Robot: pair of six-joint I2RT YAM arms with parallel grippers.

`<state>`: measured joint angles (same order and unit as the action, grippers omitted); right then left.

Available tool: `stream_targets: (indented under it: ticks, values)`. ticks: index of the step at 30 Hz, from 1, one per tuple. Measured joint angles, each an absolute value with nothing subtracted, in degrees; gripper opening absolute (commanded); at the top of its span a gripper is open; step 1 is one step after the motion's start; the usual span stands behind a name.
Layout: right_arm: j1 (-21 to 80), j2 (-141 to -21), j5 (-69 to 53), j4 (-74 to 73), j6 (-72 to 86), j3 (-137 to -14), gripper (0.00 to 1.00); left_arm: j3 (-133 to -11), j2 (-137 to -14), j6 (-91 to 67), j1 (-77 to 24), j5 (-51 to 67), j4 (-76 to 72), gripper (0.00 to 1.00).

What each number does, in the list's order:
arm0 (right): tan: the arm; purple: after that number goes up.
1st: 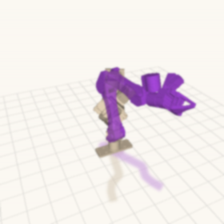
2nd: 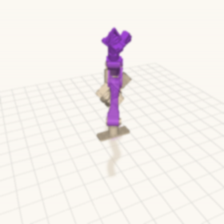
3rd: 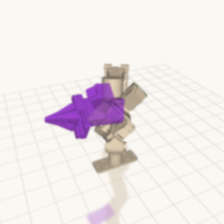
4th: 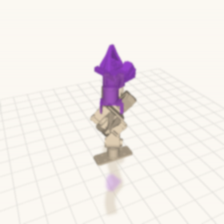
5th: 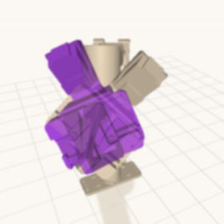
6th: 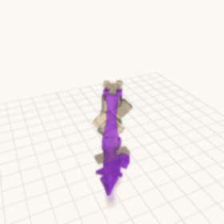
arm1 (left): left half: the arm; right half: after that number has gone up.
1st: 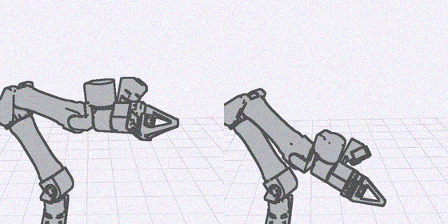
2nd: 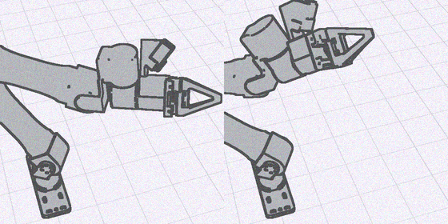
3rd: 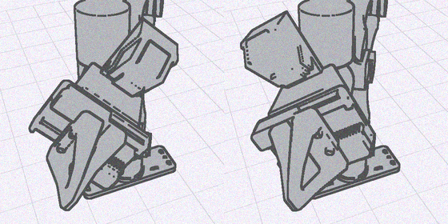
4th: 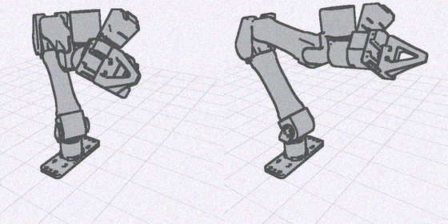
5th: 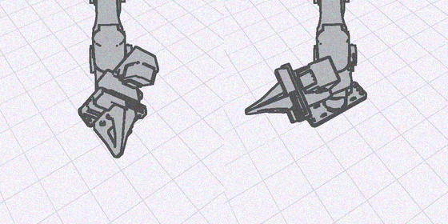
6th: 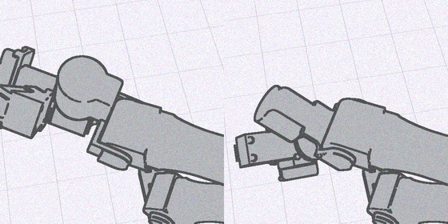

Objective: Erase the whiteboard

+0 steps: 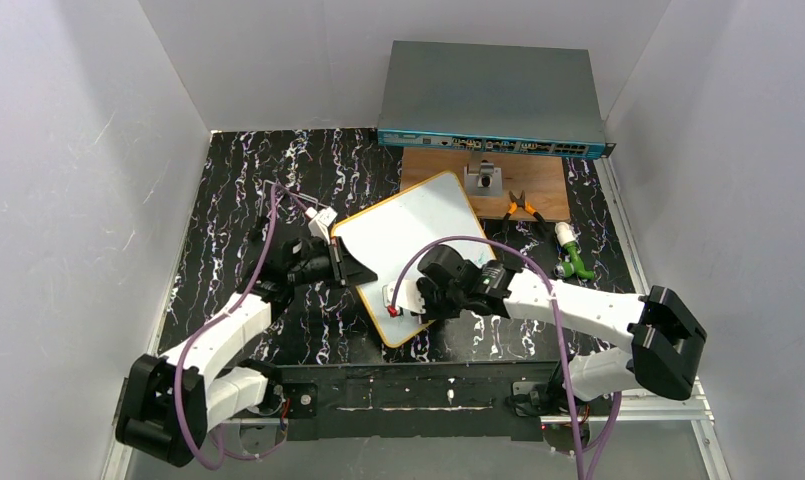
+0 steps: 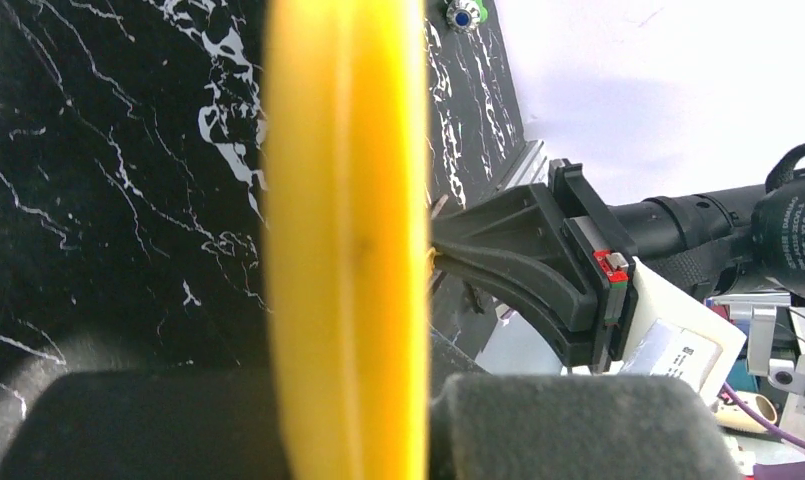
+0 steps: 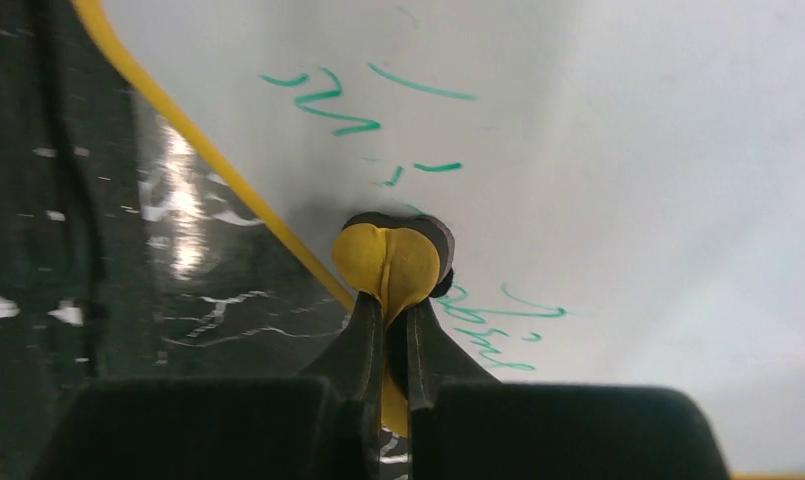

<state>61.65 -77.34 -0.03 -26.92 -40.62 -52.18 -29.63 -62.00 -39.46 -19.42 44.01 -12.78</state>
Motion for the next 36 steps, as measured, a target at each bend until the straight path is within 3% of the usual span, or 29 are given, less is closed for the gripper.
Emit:
stream_targets:
  ticks: [10, 17, 29, 36]
  values:
    - [56.14, -77.60, -17.91, -30.37, -32.08, -54.63, 0.01, -24.10, -50.68, -43.00, -21.96, 36.82, -11.27, 0.00]
    - [54.57, -74.54, -22.02, -28.71, -29.87, -51.70, 0.01, -19.11, -45.06, -46.83, -23.88, 31.14, -13.19, 0.00]
    - [71.35, -84.68, -7.40, -29.43, -30.26, -56.53, 0.01, -18.24, -45.82, -47.33, -24.97, 28.18, -16.27, 0.00]
    - [69.36, -86.85, -1.43, -29.93, -29.26, -58.37, 0.01, -18.24, -47.40, -45.67, -24.82, 27.70, -18.52, 0.00]
